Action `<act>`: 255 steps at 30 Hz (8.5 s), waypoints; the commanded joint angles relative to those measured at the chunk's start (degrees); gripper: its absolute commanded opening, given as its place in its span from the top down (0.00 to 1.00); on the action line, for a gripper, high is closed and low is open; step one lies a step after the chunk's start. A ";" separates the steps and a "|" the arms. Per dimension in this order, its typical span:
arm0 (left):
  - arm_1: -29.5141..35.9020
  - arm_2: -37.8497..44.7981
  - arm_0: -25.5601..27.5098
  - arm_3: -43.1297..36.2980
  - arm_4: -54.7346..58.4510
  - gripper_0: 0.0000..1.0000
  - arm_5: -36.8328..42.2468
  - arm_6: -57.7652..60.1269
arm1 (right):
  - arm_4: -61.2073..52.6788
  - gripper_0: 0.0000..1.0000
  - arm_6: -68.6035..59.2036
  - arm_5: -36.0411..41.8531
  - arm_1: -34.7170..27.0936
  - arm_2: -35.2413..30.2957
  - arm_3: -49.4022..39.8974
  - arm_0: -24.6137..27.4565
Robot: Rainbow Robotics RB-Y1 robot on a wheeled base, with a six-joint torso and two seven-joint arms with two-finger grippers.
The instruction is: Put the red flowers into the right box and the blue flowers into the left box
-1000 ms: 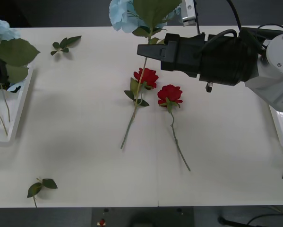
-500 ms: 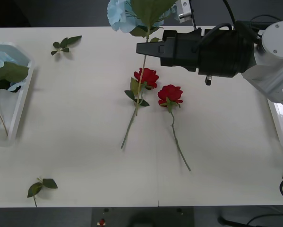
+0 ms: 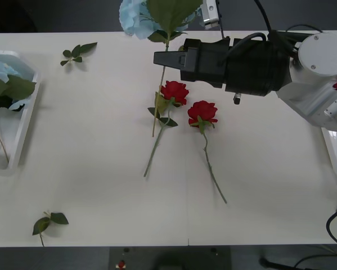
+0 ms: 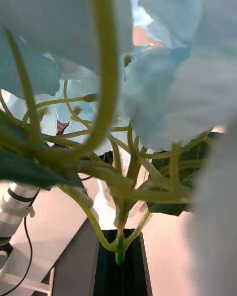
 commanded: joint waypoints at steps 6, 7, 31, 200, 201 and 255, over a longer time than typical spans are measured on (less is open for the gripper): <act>-4.02 0.95 -0.94 3.00 -3.04 1.00 -0.41 -1.51 | 0.24 1.00 2.09 -1.37 2.06 0.65 -0.92 -1.95; -4.46 1.13 -0.94 3.00 -3.91 1.00 -0.41 -1.51 | 0.24 1.00 2.09 -1.19 2.15 0.65 -0.92 -1.95; -4.90 4.20 -0.94 -8.52 1.89 0.00 -0.50 -3.97 | 0.59 1.00 2.36 -1.28 2.24 0.65 -0.92 -1.95; 10.66 17.91 5.13 -10.89 27.37 1.00 16.11 -15.75 | 56.40 0.00 -51.96 47.94 -6.91 6.36 -3.47 -8.45; 10.83 18.00 5.48 -10.89 26.14 1.00 15.94 -15.40 | 58.16 0.00 -52.22 48.38 -5.76 6.63 -3.03 -8.28; 10.39 1.13 0.20 -11.50 27.02 0.00 0.64 -22.87 | 81.72 0.65 -56.79 37.30 17.35 12.16 23.07 -8.28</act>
